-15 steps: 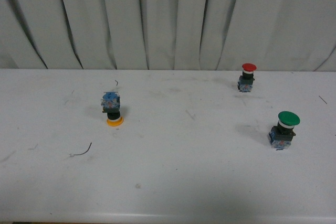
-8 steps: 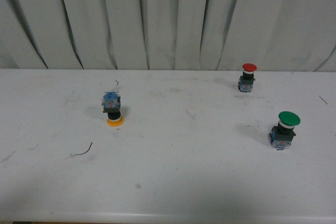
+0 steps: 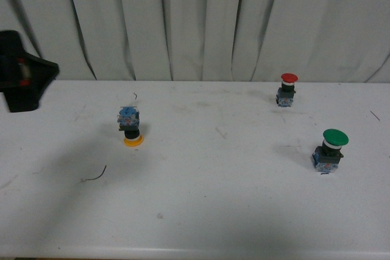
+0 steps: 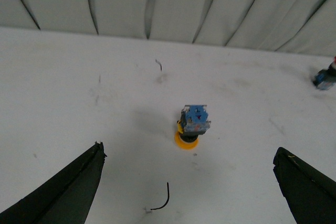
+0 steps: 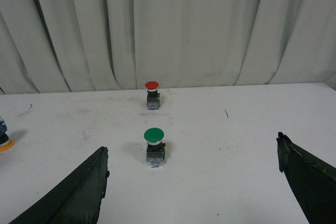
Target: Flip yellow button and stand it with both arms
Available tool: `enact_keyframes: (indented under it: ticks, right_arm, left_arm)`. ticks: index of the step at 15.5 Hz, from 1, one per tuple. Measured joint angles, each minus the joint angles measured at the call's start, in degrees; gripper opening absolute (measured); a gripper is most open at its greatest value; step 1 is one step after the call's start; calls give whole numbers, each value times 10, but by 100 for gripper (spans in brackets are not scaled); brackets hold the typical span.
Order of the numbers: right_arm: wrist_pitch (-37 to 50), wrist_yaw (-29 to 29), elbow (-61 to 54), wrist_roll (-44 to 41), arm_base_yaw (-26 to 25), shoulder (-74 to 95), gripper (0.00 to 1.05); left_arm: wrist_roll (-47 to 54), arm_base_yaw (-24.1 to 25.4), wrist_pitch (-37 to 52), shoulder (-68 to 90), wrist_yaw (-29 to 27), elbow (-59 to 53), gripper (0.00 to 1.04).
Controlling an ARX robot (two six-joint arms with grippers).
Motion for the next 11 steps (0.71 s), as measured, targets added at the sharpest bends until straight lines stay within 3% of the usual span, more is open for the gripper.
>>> enact_keyframes:
  ticks: [4, 11]
  right_arm:
    - [0, 0, 0, 0, 0, 0, 98]
    - [0, 0, 0, 0, 0, 0, 98]
  left_arm:
    - [-24, -27, -108, 241, -22, 217, 98]
    - [-27, -42, -227, 329, -54, 378, 98]
